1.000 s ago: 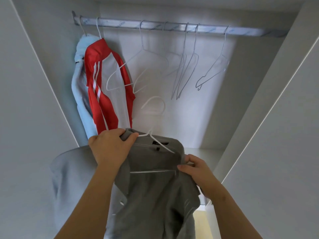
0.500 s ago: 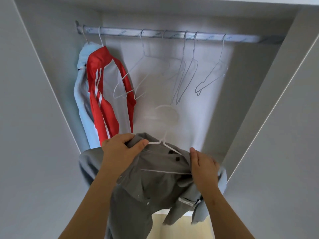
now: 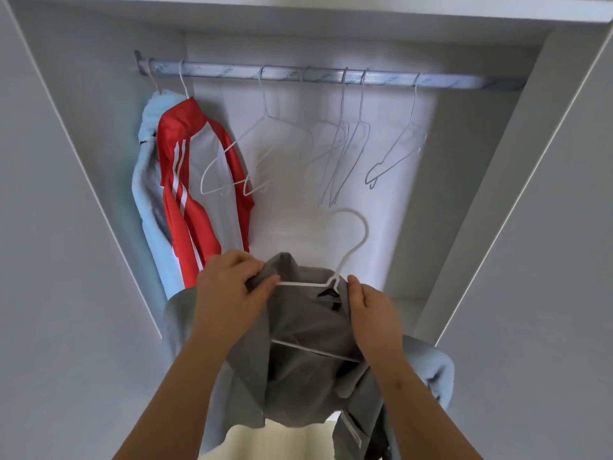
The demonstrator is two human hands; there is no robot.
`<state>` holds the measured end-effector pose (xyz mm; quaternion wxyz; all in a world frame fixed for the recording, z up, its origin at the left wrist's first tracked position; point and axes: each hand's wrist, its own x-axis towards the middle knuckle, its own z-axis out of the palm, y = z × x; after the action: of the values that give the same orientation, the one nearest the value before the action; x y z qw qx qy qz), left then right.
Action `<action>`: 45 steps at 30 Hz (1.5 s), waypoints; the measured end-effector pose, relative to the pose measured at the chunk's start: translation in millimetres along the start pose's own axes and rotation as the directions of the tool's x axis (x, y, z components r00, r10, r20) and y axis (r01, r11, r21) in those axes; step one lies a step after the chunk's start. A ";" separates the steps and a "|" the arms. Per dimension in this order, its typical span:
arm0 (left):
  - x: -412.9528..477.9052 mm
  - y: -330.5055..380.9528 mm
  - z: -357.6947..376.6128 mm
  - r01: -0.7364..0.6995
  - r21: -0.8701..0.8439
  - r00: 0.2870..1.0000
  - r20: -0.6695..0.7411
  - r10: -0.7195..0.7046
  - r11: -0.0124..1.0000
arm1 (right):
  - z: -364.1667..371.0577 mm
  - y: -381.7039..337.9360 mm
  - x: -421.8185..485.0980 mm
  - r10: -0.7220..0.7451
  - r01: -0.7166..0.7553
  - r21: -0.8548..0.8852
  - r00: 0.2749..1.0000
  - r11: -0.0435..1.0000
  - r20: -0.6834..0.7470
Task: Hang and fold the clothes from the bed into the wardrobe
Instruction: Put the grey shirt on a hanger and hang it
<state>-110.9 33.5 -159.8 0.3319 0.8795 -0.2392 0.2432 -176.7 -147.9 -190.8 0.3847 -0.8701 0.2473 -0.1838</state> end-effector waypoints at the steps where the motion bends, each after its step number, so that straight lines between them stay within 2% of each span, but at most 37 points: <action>1: 1.6 0.5 -4.7 0.011 0.044 0.997 -0.082 -0.007 0.999 | -1.4 3.0 1.4 0.037 -0.036 0.010 0.999 0.999 -0.020; 2: 3.5 2.3 -10.4 0.020 0.056 0.993 -0.121 -0.013 0.998 | -2.1 5.8 1.9 0.068 -0.067 0.016 0.997 0.998 -0.037; 3: 5.4 3.9 -14.7 0.007 0.045 0.997 -0.081 -0.003 0.999 | -2.0 8.2 1.9 0.093 -0.092 0.020 0.994 0.996 -0.051; 4: 6.2 6.0 -18.4 -0.018 0.030 0.999 0.052 0.016 0.999 | -1.6 10.1 2.0 0.114 -0.113 0.027 0.992 0.993 -0.061; 5: 6.5 7.9 -20.9 -0.035 0.004 0.967 0.253 0.033 0.999 | -1.3 11.3 2.5 0.132 -0.129 0.041 0.989 0.991 -0.069; 7: 4.6 9.9 -21.2 0.054 -0.087 0.789 0.615 0.011 0.995 | -1.5 12.5 3.5 0.152 -0.147 0.068 0.985 0.987 -0.080; 8: 1.6 11.8 -19.3 0.108 -0.132 0.720 0.694 0.014 0.985 | -1.7 13.2 3.7 0.154 -0.149 0.070 0.985 0.986 -0.082; 9: -0.8 13.5 -16.3 0.120 -0.173 0.734 0.679 0.031 0.978 | -2.0 14.0 3.9 0.155 -0.149 0.069 0.985 0.986 -0.082; 11: -1.1 12.9 -8.4 0.027 -0.147 0.903 0.429 0.040 0.989 | -3.0 15.3 4.5 0.149 -0.143 0.078 0.986 0.987 -0.078; 12: 0.6 14.8 -5.6 -0.034 -0.089 0.949 0.310 0.060 0.995 | -3.3 15.0 4.6 0.143 -0.137 0.084 0.987 0.987 -0.075; 13: 2.9 16.5 -2.1 -0.094 -0.042 0.960 0.261 0.101 0.995 | -3.5 14.4 4.0 0.136 -0.130 0.083 0.988 0.988 -0.071; 15: 4.7 17.9 7.8 -0.156 0.014 0.918 0.372 0.140 0.988 | -3.1 13.6 2.3 0.110 -0.106 0.065 0.992 0.992 -0.064; 17: 1.7 20.8 16.7 -0.135 0.005 0.878 0.465 0.117 0.991 | -2.7 13.4 0.0 0.073 -0.070 0.062 0.996 0.996 -0.056; 19: -3.3 24.1 24.0 -0.095 -0.073 0.911 0.396 0.116 0.993 | -3.4 13.8 -1.7 0.057 -0.051 0.086 0.997 0.995 -0.058; 22: -7.9 27.9 29.8 -0.076 -0.087 0.960 0.262 0.097 0.993 | -6.9 17.3 -2.4 0.032 -0.021 0.135 0.996 0.991 -0.080; 26: -7.6 25.4 30.0 0.017 -0.109 0.991 0.135 -0.002 0.994 | -11.6 27.8 -6.1 -0.042 0.049 0.057 0.992 0.997 -0.120; 28: -7.6 25.0 30.9 0.030 -0.113 0.991 0.133 -0.014 0.993 | -12.4 30.0 -5.6 -0.013 0.011 -0.024 0.993 1.000 -0.114; 32: -6.5 21.9 33.9 0.059 -0.069 0.975 0.217 -0.043 0.996 | -10.0 34.9 -0.7 0.160 -0.162 -0.090 0.987 0.983 -0.026; 35: -4.6 14.4 31.7 0.177 -0.197 0.970 0.201 -0.138 0.964 | -7.8 44.0 0.8 0.255 -0.252 -0.064 0.966 0.966 0.042; 38: -3.5 9.6 27.1 0.345 -0.391 0.938 0.169 -0.302 0.853 | -5.4 45.9 3.4 0.310 -0.313 0.033 0.948 0.949 0.076; 40: -1.2 7.2 23.9 0.483 -0.577 0.870 0.233 -0.434 0.659 | -2.1 42.4 4.8 0.354 -0.370 0.158 0.928 0.916 0.119; 42: 1.4 5.8 19.7 0.547 -0.699 0.802 0.281 -0.527 0.460 | 0.3 36.6 5.3 0.381 -0.423 0.288 0.904 0.859 0.194; 45: 2.6 -0.2 15.1 0.571 -0.716 0.769 0.296 -0.566 0.402 | 5.7 27.4 2.0 0.310 -0.412 0.355 0.899 0.839 0.310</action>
<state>-104.7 22.4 -168.3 0.7366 0.6762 -0.0069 -0.0141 -180.1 -161.7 -215.0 0.6142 -0.7219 0.3149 -0.0488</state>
